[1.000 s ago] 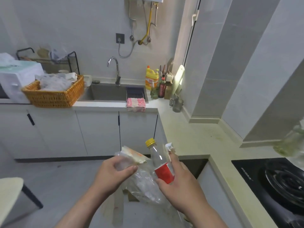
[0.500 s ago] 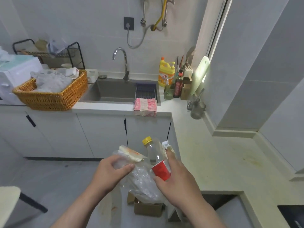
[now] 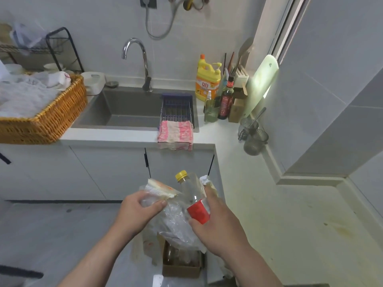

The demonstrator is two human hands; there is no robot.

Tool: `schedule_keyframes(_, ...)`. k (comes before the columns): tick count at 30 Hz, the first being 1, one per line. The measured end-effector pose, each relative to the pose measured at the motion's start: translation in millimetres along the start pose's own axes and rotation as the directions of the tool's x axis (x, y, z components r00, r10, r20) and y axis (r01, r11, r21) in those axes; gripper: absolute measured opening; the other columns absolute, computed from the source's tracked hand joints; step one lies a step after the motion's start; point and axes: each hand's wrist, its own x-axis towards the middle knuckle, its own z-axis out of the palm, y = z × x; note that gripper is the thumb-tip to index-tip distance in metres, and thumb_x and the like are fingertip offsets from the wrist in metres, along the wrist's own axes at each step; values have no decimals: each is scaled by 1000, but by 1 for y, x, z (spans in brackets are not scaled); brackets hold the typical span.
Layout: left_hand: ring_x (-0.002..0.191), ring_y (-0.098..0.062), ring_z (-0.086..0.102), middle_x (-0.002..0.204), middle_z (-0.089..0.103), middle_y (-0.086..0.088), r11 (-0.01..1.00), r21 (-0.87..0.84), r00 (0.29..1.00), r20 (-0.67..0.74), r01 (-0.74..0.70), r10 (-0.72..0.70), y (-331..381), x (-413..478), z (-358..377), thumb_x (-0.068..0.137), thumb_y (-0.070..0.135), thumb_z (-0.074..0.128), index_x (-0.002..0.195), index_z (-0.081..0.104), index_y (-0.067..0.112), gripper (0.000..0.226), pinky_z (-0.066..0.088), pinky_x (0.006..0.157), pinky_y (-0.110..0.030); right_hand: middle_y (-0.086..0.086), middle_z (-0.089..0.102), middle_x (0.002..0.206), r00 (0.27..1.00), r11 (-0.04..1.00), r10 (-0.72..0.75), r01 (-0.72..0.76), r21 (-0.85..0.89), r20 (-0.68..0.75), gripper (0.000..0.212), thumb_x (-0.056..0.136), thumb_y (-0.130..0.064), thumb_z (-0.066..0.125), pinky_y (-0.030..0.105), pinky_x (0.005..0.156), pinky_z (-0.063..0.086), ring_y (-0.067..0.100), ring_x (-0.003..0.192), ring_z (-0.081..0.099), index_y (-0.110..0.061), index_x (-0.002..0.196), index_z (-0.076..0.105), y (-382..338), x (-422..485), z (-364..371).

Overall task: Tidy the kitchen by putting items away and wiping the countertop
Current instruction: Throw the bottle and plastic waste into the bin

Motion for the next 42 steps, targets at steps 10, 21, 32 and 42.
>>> schedule_keyframes(10, 69, -4, 68, 76, 73, 16, 990, 8, 972, 186, 143, -142, -67, 113, 5, 74, 24, 84, 81, 73, 23, 13, 55, 67, -32, -17, 54, 130, 981, 978, 188, -182, 105, -53, 93, 81, -53, 65, 35, 94, 50, 11, 109, 59, -59, 146, -1, 4, 86, 56)
schedule_keyframes(21, 69, 21, 58, 66, 63, 39, 963, 86, 880, 393, 255, -268, -234, 215, 84, 76, 23, 81, 78, 64, 33, 20, 42, 55, -1, -21, 51, 103, 887, 887, 460, -456, 74, -38, 88, 82, -59, 63, 20, 70, 43, -4, 87, 55, -56, 148, 4, 112, 181, 204)
schedule_keyframes(32, 79, -13, 70, 86, 72, 4, 847, 27, 802, 309, 530, -512, -467, 270, 244, 75, 32, 81, 90, 67, 26, 21, 58, 68, -33, -10, 55, 120, 808, 807, 589, -588, 52, 5, 91, 77, -68, 55, 42, 87, 55, 16, 102, 63, -52, 148, 1, 324, 265, 397)
schedule_keyframes(42, 71, -14, 67, 76, 69, 2, 769, 101, 702, 349, 631, -621, -605, 279, 335, 83, 37, 73, 78, 65, 22, 17, 55, 62, -27, -11, 56, 103, 823, 819, 566, -556, 143, -40, 85, 84, -43, 69, 36, 74, 59, 11, 89, 62, -42, 148, 12, 444, 301, 501)
